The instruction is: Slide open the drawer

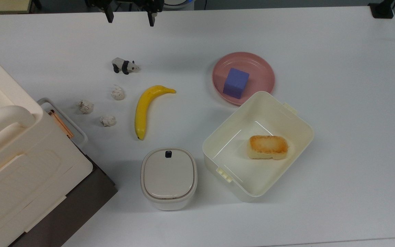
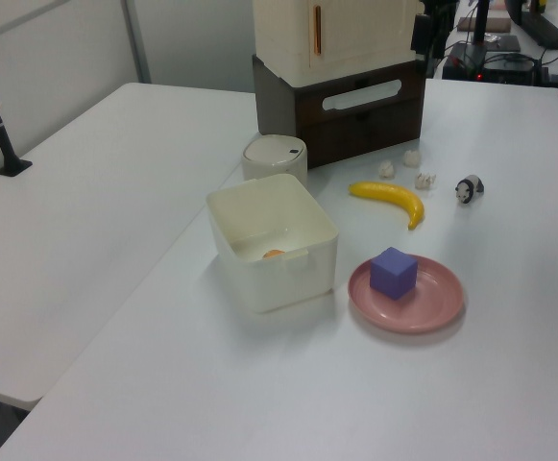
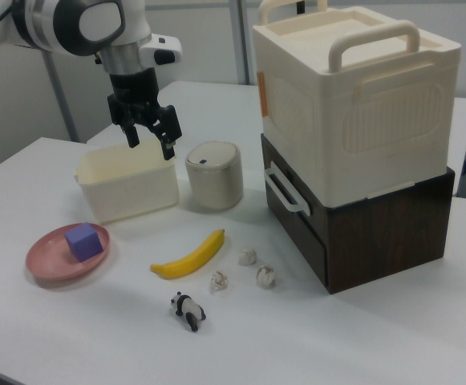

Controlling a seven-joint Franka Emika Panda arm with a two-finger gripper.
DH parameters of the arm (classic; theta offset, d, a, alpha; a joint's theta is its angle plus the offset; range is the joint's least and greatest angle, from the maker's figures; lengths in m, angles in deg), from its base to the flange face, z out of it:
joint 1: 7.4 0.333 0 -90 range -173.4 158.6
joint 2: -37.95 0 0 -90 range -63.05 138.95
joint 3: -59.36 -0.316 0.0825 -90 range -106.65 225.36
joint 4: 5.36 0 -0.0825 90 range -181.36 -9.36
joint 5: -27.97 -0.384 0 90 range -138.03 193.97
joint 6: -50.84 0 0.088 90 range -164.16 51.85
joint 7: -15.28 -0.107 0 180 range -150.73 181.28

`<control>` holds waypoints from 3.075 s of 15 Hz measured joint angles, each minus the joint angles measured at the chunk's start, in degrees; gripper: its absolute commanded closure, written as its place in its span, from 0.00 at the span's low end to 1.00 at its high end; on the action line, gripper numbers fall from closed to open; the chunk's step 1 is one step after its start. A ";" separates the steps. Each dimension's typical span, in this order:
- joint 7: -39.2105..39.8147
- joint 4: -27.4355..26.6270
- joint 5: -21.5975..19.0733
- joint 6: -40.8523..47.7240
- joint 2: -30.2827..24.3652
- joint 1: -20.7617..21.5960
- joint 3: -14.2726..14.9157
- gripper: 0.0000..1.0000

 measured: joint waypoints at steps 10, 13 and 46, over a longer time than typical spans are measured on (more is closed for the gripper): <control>-0.01 0.00 0.00 0.00 0.10 0.31 0.02 0.00; -0.01 0.00 0.00 0.00 0.17 0.66 -0.01 0.00; 39.34 -0.94 6.14 -8.06 3.21 1.64 7.27 0.00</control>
